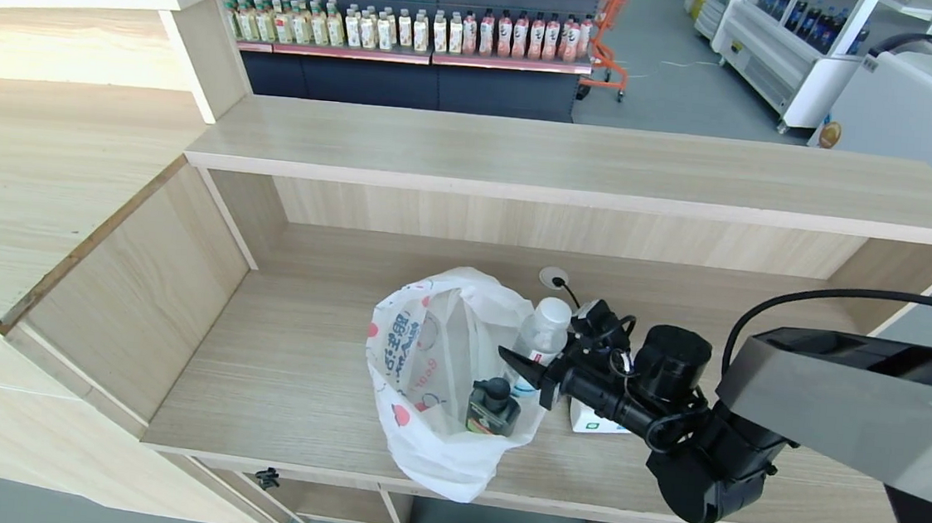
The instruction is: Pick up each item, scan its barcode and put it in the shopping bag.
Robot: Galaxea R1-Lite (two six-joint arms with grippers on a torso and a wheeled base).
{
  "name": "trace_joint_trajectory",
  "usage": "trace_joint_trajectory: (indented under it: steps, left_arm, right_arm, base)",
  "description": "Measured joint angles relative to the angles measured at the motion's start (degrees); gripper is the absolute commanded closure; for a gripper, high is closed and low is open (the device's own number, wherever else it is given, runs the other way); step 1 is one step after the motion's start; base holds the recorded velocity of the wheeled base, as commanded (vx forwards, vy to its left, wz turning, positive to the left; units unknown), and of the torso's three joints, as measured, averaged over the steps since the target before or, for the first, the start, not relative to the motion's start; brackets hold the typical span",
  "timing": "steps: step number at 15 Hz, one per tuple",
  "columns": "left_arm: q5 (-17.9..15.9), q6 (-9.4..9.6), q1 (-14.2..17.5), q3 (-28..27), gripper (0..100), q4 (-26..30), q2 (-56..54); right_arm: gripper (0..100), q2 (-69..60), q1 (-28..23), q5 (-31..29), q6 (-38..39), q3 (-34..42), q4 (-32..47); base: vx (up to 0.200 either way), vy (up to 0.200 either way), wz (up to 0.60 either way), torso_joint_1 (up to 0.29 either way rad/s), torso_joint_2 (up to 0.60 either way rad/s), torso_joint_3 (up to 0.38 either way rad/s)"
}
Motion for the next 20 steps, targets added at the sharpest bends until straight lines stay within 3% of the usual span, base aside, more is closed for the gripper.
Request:
trace_joint_trajectory:
  steps: [6, 15, 20]
  left_arm:
    - [0.0, 0.00, 0.0, 0.0, 0, 0.0, 0.0]
    - [0.0, 0.00, 0.0, 0.0, 0, 0.0, 0.0]
    - [0.0, 0.00, 0.0, 0.0, 0, 0.0, 0.0]
  right_arm:
    - [100, 2.0, -0.7, 3.5, -5.3, -0.4, 0.0]
    - [100, 3.8, -1.9, 3.9, -5.6, -1.1, 0.0]
    - [100, 4.7, -3.4, 11.2, -5.5, -4.4, 0.1]
  base:
    - [0.000, 0.000, 0.00, 0.000, 0.00, 0.000]
    - [0.000, 0.000, 0.00, 0.000, 0.00, 0.000]
    - [0.000, 0.000, 0.00, 0.000, 0.00, 0.000]
